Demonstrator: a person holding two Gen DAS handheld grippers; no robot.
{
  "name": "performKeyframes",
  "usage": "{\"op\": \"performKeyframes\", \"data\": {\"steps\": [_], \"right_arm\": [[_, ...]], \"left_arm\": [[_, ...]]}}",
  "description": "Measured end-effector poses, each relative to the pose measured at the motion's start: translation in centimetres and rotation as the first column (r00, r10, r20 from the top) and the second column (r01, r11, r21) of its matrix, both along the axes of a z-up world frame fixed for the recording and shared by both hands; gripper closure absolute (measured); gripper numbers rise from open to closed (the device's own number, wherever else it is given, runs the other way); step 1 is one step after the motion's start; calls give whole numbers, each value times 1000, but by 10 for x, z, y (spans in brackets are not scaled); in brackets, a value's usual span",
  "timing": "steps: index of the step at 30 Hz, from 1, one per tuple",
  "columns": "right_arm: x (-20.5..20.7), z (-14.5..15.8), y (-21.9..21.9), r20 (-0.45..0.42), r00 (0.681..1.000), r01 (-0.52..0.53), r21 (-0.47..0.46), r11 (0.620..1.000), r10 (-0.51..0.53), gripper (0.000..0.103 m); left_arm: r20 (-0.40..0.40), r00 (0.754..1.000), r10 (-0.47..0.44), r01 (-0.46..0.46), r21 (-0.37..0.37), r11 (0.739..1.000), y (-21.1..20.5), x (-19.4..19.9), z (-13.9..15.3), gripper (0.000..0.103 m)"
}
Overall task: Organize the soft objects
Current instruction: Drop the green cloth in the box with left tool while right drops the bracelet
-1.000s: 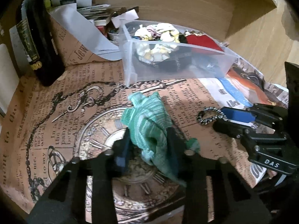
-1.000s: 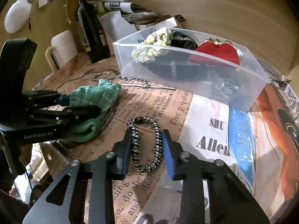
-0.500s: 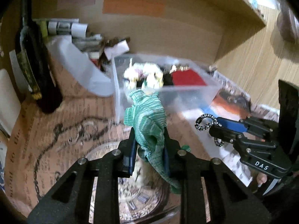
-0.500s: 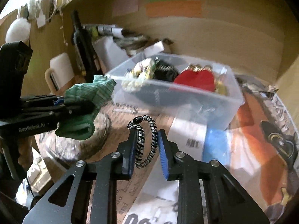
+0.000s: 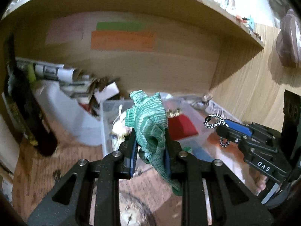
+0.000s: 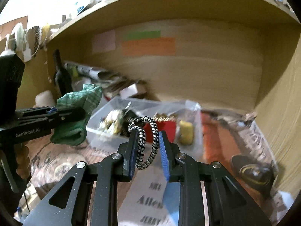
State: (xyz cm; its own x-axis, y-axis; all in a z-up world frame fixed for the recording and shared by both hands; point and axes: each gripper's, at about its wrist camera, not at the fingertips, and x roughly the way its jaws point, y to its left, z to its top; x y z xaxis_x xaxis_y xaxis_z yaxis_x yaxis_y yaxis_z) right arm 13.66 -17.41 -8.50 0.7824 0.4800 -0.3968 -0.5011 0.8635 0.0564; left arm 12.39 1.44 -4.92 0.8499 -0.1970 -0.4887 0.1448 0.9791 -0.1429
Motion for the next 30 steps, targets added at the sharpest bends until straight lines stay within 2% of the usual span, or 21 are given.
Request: {"op": "performKeyframes", "data": {"steps": [5, 8, 15, 18, 26, 29, 30], "right_arm": [[16, 7, -8, 28, 999, 42, 10, 999, -42, 82], [30, 6, -9, 27, 998, 55, 7, 998, -55, 82], [69, -8, -6, -19, 995, 96, -20, 995, -96, 82], [81, -17, -4, -49, 993, 107, -38, 994, -109, 82], [99, -39, 7, -149, 985, 68, -93, 993, -82, 82], [98, -40, 11, -151, 986, 60, -112, 992, -77, 82], [97, -40, 12, -150, 986, 60, -116, 991, -77, 78]], "left_arm": [[26, 1000, -3, 3, -4, 1000, -9, 27, 9, 79], [15, 1000, -6, 6, 4, 1000, -16, 47, 6, 79], [-58, 998, -33, 34, 15, 999, -32, 85, -14, 79], [-113, 992, -51, 54, 21, 998, -38, 105, -28, 79], [-198, 979, -39, 51, 57, 997, -43, 128, -57, 79], [-216, 976, -41, 53, 53, 997, -42, 128, -60, 73], [-221, 975, -40, 52, 49, 997, -40, 128, -60, 71]]}}
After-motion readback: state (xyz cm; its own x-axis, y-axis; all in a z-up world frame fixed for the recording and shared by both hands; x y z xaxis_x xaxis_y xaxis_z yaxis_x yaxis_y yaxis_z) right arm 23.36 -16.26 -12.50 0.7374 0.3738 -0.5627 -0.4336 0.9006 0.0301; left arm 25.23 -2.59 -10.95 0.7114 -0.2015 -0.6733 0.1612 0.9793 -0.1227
